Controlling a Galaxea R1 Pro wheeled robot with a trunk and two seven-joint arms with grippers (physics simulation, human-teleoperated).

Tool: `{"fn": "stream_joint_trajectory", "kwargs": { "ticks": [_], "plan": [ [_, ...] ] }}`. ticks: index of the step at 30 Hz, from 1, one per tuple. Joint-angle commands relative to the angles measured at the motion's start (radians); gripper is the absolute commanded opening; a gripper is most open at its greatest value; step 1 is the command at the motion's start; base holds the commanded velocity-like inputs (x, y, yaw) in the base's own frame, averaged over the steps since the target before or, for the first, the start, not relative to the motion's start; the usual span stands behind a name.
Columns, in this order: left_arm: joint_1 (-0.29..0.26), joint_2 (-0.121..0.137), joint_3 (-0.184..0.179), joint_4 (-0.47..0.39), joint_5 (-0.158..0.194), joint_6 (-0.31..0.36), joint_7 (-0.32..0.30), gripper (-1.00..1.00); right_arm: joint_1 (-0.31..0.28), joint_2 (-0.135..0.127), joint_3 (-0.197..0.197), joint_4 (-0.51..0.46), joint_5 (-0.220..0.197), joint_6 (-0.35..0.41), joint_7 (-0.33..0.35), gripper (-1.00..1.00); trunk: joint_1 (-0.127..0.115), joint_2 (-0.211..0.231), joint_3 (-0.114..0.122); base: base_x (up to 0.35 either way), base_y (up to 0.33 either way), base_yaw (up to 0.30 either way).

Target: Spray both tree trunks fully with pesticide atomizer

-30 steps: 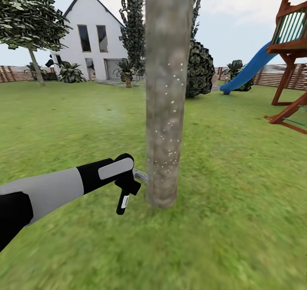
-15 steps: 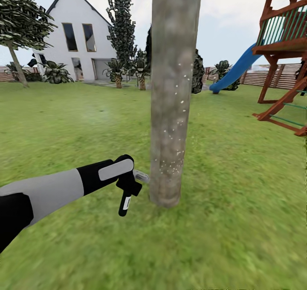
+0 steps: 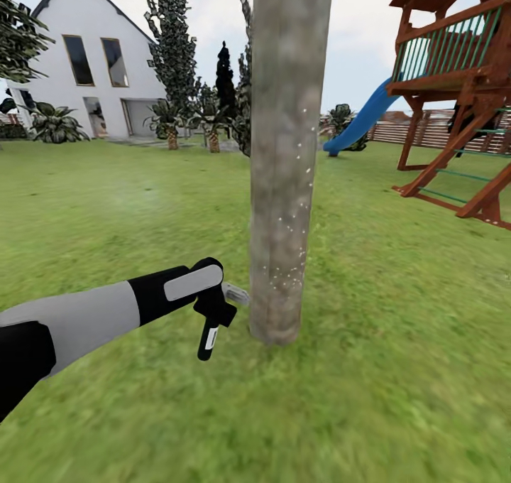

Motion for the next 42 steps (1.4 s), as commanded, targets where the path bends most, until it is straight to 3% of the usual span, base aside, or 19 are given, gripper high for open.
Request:
{"fn": "stream_joint_trajectory", "kwargs": {
  "ticks": [1, 42],
  "plan": [
    [-0.001, 0.001, -0.002, -0.002, 0.010, -0.002, 0.010, -1.00, 0.000, 0.000, -0.002, -0.003, -0.006, 0.007, 0.004, -1.00, 0.000, 0.000, 0.000, 0.000, 0.331, -0.228],
    [-0.001, 0.001, -0.002, -0.004, 0.008, -0.003, 0.006, -1.00, 0.000, -0.002, -0.005, -0.004, -0.009, 0.007, 0.013, -1.00, 0.000, 0.000, 0.028, 0.005, 0.331, -0.228]
  ]
}}
